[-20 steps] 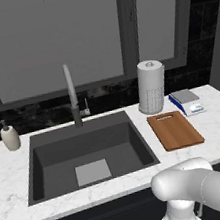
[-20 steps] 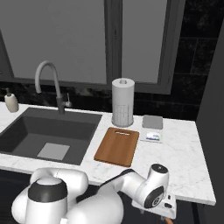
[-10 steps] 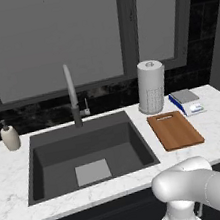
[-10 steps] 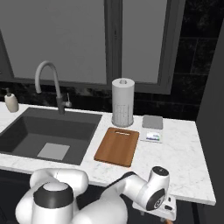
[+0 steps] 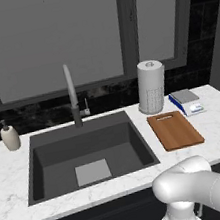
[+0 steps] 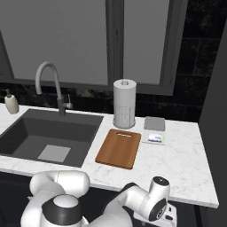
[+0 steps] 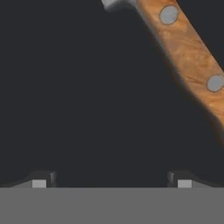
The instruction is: Pick up the knife from the drawer and place it on the cutting board. Then place the meat from the plate to the cutting board.
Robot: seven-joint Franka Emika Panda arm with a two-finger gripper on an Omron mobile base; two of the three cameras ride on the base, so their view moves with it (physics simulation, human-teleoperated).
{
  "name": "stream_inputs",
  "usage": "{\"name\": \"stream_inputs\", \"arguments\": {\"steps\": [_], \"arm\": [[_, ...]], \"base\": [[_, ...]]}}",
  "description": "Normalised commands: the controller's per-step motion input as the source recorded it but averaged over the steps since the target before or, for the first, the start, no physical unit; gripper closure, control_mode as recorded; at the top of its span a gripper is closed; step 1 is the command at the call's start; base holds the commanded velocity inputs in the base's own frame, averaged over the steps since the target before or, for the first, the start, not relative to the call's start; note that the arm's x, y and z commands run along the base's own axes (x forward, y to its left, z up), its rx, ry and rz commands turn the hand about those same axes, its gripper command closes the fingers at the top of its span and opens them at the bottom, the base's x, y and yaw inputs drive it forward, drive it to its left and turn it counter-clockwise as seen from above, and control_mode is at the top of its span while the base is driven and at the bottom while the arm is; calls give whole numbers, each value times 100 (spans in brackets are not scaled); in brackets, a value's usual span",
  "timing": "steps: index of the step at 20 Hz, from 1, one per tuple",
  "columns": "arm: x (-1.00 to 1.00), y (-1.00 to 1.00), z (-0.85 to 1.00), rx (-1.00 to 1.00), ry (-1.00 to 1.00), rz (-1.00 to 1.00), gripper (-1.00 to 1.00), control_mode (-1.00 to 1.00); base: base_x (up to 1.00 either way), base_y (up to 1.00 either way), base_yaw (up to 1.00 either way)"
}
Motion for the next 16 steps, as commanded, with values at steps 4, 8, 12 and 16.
{"name": "stream_inputs", "arguments": {"steps": [4, 8, 12, 16], "arm": [[-13, 0, -1, 0, 0, 0, -100, -100], [-4, 0, -1, 0, 1, 0, -100, -100], [-34, 0, 0, 0, 1, 0, -100, -100], [-34, -2, 0, 0, 0, 0, -100, -100]], "base": [[0, 0, 0], [0, 0, 0], [0, 0, 0], [0, 0, 0]]}}
